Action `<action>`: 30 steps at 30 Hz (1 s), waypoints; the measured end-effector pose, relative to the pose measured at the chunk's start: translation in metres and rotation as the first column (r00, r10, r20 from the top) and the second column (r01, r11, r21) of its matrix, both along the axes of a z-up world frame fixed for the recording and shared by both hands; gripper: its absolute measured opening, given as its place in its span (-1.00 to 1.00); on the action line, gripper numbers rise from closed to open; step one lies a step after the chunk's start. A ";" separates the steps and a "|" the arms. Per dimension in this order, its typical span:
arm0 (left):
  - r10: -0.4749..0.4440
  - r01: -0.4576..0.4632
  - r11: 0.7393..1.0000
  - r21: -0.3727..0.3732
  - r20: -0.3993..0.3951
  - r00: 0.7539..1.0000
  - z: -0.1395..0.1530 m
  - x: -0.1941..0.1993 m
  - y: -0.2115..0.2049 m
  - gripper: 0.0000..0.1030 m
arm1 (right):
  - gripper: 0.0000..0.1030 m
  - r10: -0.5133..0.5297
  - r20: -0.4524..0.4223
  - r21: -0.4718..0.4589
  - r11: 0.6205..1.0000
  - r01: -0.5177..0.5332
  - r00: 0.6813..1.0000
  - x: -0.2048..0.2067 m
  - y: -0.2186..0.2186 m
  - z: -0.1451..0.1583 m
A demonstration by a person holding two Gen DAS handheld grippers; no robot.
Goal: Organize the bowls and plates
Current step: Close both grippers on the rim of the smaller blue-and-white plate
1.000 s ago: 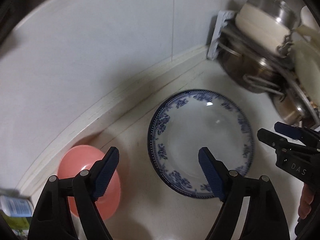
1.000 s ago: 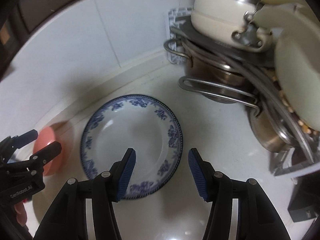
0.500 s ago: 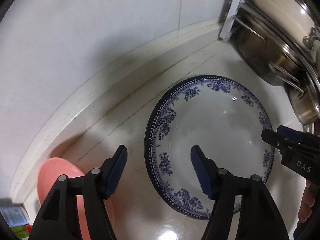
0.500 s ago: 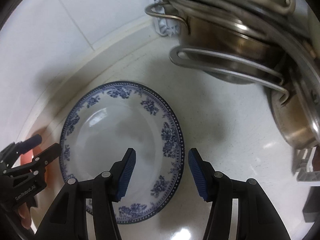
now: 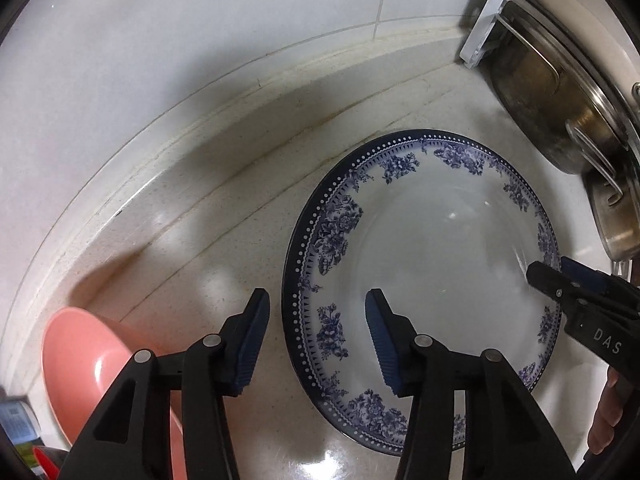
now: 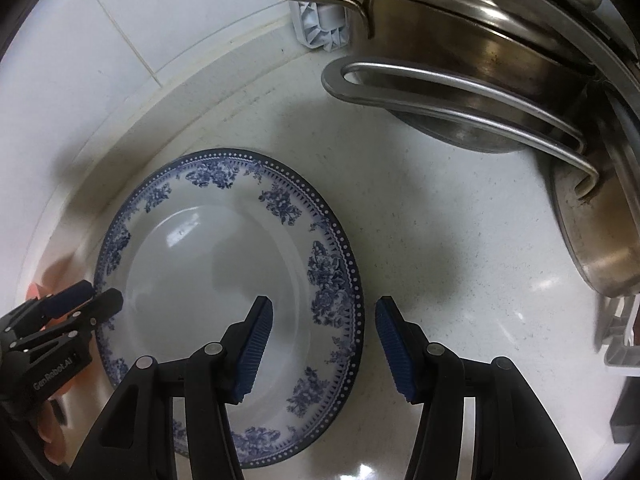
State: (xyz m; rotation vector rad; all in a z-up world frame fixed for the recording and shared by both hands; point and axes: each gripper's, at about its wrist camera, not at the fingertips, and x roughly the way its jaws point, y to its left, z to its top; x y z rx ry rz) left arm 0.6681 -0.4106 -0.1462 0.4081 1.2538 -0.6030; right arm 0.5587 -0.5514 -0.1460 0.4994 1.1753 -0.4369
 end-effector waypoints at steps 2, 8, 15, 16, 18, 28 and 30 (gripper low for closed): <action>0.003 -0.003 1.000 -0.011 -0.023 1.000 -0.002 0.000 -0.002 -0.16 | 0.00 -0.005 0.003 0.000 1.000 0.005 1.000 -0.001 -0.001 0.000; 0.014 -0.014 1.000 -0.004 -0.017 1.000 -0.006 -0.001 -0.006 -0.24 | -0.22 0.007 0.000 -0.006 1.000 -0.007 1.000 -0.001 0.000 0.000; 0.015 -0.015 1.000 -0.003 -0.011 1.000 -0.008 -0.001 -0.003 -0.26 | -0.33 0.023 -0.009 -0.032 0.999 -0.024 1.000 -0.001 0.002 0.001; 0.018 -0.018 1.000 -0.003 -0.007 1.000 -0.006 -0.002 0.000 -0.28 | -0.33 0.023 -0.010 -0.032 0.999 -0.023 1.000 -0.001 0.002 0.001; 0.032 -0.032 0.999 -0.010 -0.010 0.999 -0.005 -0.003 0.001 -0.30 | -0.33 0.022 -0.009 -0.031 0.999 -0.023 1.000 -0.001 0.002 0.001; 0.047 -0.047 0.999 -0.021 0.005 0.999 0.001 -0.010 0.011 -0.34 | -0.34 0.018 -0.001 -0.027 0.999 -0.018 1.000 0.000 0.000 0.000; 0.046 -0.046 0.999 -0.028 0.009 0.999 0.004 -0.012 0.012 -0.34 | -0.34 0.019 0.001 -0.028 0.999 -0.019 1.000 -0.002 0.000 0.001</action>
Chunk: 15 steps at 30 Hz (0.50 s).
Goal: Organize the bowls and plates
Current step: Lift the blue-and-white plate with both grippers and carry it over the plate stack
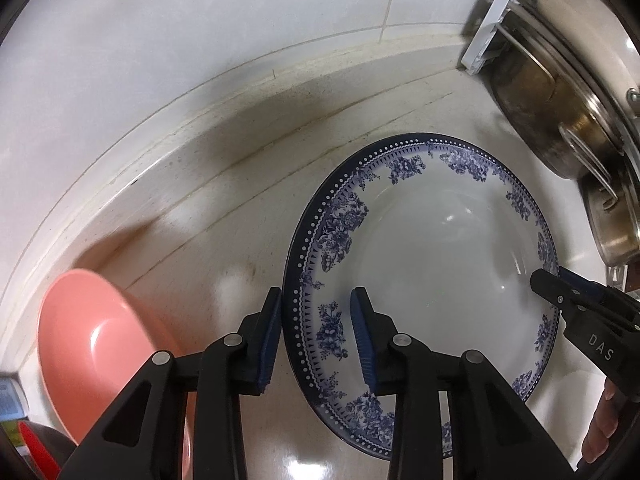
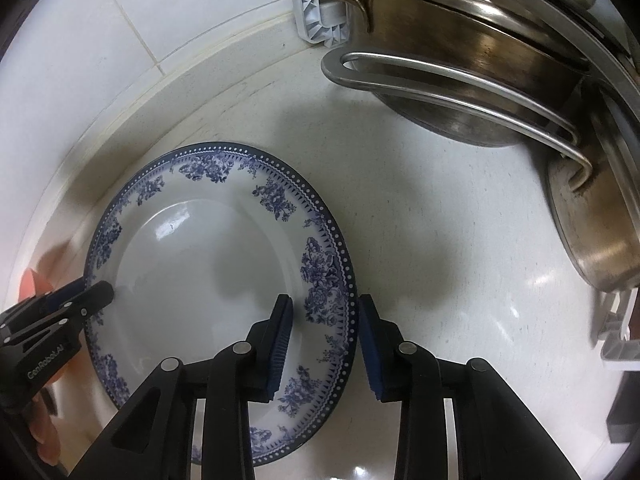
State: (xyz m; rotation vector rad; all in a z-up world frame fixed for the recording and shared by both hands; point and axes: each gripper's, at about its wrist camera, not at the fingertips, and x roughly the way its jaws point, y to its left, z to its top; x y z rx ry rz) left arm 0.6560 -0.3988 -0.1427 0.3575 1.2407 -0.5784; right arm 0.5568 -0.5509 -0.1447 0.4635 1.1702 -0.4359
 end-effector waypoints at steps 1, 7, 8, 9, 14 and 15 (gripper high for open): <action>0.000 0.000 1.000 -0.004 0.000 1.000 0.002 -0.002 0.001 -0.34 | -0.34 -0.001 0.003 -0.002 1.000 0.001 1.000 -0.002 0.001 0.002; 0.005 -0.005 1.000 -0.031 0.009 1.000 0.019 -0.016 0.010 -0.34 | -0.34 -0.002 0.014 -0.030 1.000 0.002 1.000 -0.014 0.006 0.019; 0.007 -0.007 0.999 -0.035 0.012 1.000 0.022 -0.018 0.011 -0.34 | -0.34 -0.002 0.018 -0.032 0.999 0.003 1.000 -0.016 0.007 0.021; 0.010 -0.009 0.999 -0.040 0.019 1.000 0.026 -0.022 0.014 -0.34 | -0.34 0.000 0.020 -0.037 0.999 0.001 1.000 -0.017 0.008 0.024; 0.024 -0.022 0.998 -0.057 0.036 0.999 0.044 -0.036 0.029 -0.34 | -0.34 0.008 0.043 -0.052 0.999 -0.006 0.999 -0.031 0.018 0.041; 0.027 -0.024 0.998 -0.060 0.040 0.999 0.047 -0.039 0.033 -0.34 | -0.34 0.013 0.047 -0.057 0.998 -0.010 0.999 -0.033 0.020 0.045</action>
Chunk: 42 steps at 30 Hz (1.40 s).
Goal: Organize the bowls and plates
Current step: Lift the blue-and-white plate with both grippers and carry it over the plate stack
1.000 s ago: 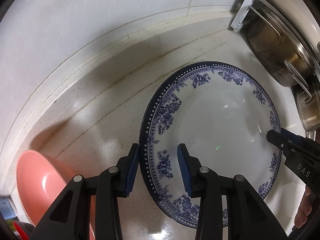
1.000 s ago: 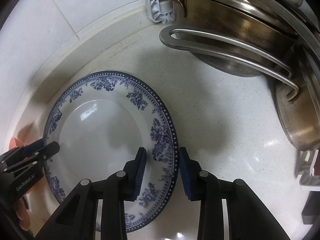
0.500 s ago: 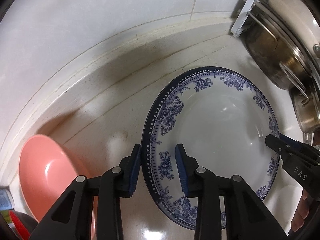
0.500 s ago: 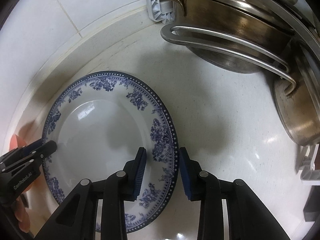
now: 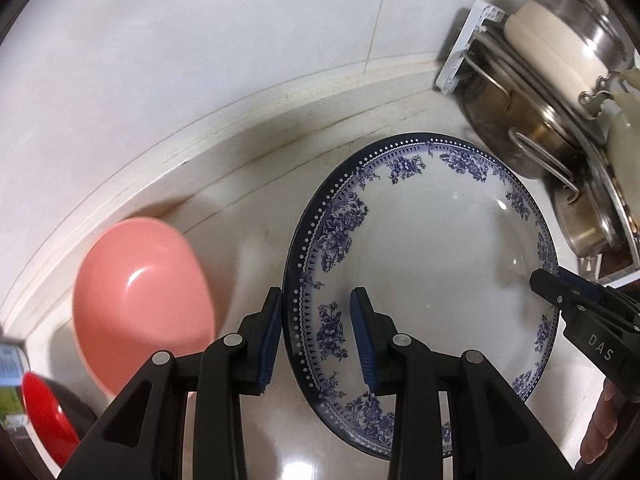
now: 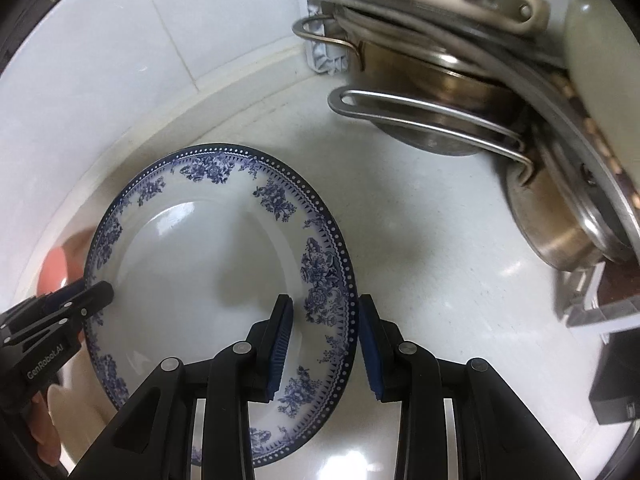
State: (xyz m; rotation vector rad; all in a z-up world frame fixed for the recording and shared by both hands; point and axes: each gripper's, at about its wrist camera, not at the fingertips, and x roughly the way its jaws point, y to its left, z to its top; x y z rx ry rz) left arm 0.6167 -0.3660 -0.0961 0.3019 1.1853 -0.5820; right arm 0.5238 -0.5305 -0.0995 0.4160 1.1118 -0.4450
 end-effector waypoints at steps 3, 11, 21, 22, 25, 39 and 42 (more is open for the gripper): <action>0.009 -0.009 1.000 -0.008 0.011 1.000 0.009 -0.010 0.009 -0.34 | -0.34 0.010 0.013 -0.011 1.000 -0.009 1.000 -0.008 0.009 0.008; 0.040 -0.039 0.999 -0.031 0.029 0.999 0.030 -0.035 0.038 -0.34 | -0.34 0.033 0.037 -0.027 0.999 -0.032 0.999 -0.029 0.030 0.027; 0.097 -0.095 0.995 -0.044 0.044 0.994 0.048 -0.060 0.094 -0.34 | -0.33 0.067 0.063 -0.042 0.997 -0.065 0.996 -0.057 0.081 0.043; 0.104 -0.102 0.994 -0.047 0.046 0.994 0.050 -0.064 0.102 -0.34 | -0.33 0.075 0.065 -0.042 0.997 -0.072 0.995 -0.061 0.088 0.044; 0.129 -0.127 0.991 -0.053 0.047 0.991 0.053 -0.073 0.124 -0.34 | -0.33 0.088 0.070 -0.040 0.996 -0.085 0.994 -0.068 0.106 0.047; 0.263 -0.258 0.963 -0.085 0.061 0.963 0.058 -0.116 0.231 -0.34 | -0.33 0.194 0.088 -0.043 0.981 -0.190 0.977 -0.095 0.199 0.057; 0.286 -0.280 0.956 -0.091 0.062 0.956 0.058 -0.123 0.252 -0.34 | -0.33 0.217 0.088 -0.048 0.976 -0.213 0.972 -0.099 0.215 0.058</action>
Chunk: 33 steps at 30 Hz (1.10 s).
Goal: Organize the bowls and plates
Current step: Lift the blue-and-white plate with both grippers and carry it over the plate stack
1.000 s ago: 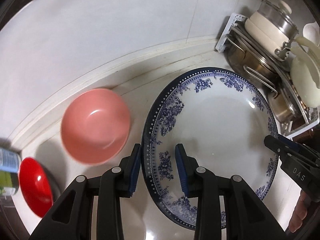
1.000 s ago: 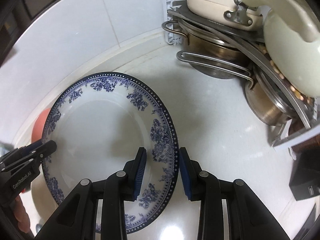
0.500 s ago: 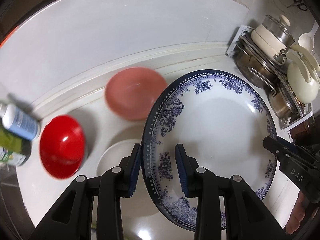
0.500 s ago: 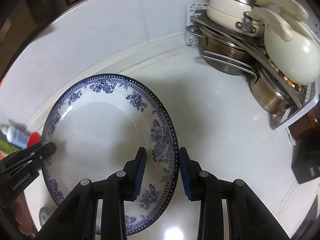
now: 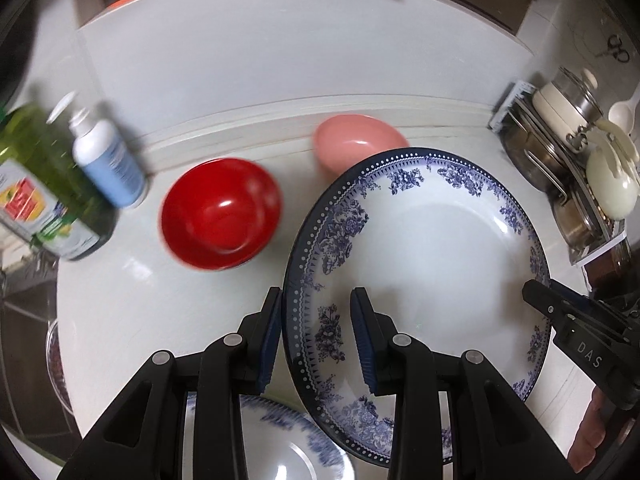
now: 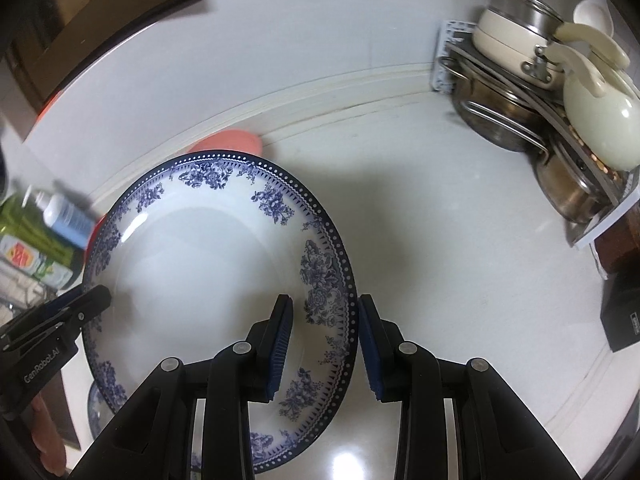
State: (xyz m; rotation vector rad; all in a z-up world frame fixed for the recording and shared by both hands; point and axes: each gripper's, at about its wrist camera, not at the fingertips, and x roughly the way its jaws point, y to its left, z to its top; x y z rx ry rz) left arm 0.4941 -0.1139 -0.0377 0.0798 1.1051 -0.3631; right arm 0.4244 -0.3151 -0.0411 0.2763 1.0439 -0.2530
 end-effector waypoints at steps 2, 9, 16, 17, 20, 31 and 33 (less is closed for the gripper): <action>0.020 -0.020 1.000 -0.003 0.001 1.000 0.000 -0.004 0.018 -0.34 | -0.33 0.023 -0.003 -0.002 1.000 -0.023 1.000 -0.002 0.012 0.000; 0.098 -0.098 0.995 -0.023 0.002 0.995 0.000 -0.018 0.071 -0.34 | -0.33 0.087 -0.001 -0.010 0.996 -0.087 0.996 -0.007 0.055 0.003; 0.176 -0.176 0.984 -0.036 0.003 0.984 -0.002 -0.043 0.119 -0.34 | -0.33 0.159 -0.004 -0.017 0.987 -0.159 0.987 -0.011 0.100 0.002; 0.186 -0.185 0.982 -0.038 0.003 0.983 -0.002 -0.047 0.125 -0.34 | -0.33 0.167 -0.004 -0.019 0.986 -0.167 0.986 -0.014 0.107 0.002; 0.212 -0.212 0.976 -0.044 0.005 0.977 -0.002 -0.059 0.142 -0.34 | -0.33 0.194 0.002 -0.026 0.981 -0.194 0.981 -0.021 0.123 0.003; 0.293 -0.294 0.953 -0.068 -0.022 0.956 -0.016 -0.103 0.191 -0.34 | -0.33 0.277 0.016 -0.062 0.959 -0.275 0.961 -0.047 0.177 -0.003; 0.309 -0.310 0.948 -0.072 -0.029 0.951 -0.022 -0.111 0.198 -0.34 | -0.33 0.289 0.012 -0.066 0.956 -0.287 0.957 -0.051 0.183 -0.006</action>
